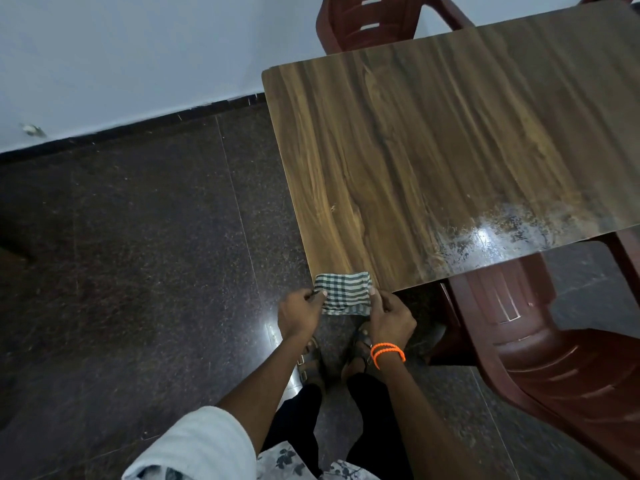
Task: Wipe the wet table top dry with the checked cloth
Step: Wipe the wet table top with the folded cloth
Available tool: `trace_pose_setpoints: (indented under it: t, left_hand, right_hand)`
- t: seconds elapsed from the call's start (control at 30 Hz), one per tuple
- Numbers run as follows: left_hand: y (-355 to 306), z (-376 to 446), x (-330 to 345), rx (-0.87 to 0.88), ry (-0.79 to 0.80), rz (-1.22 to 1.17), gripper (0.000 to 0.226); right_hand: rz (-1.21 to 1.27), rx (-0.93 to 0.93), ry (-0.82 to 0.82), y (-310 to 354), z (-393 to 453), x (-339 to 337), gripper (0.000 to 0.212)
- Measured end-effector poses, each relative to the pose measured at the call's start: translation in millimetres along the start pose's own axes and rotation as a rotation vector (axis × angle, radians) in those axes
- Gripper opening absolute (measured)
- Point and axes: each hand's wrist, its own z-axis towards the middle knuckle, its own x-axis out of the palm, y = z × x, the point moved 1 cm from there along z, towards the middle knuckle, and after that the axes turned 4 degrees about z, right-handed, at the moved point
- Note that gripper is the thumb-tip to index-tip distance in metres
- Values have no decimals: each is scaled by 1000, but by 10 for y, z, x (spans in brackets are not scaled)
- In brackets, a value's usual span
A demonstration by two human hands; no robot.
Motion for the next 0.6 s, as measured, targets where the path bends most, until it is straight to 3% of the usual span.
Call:
trace_pose_setpoints:
  t: [0.17,0.6]
  left_hand:
    - [74,19,86,-109,53,-59,58]
    - [82,-73,15,-74,136,141,56]
  right_hand:
    - [46,306,-41,124,66,134,40]
    - [157,594,-5,84,-74,56,44]
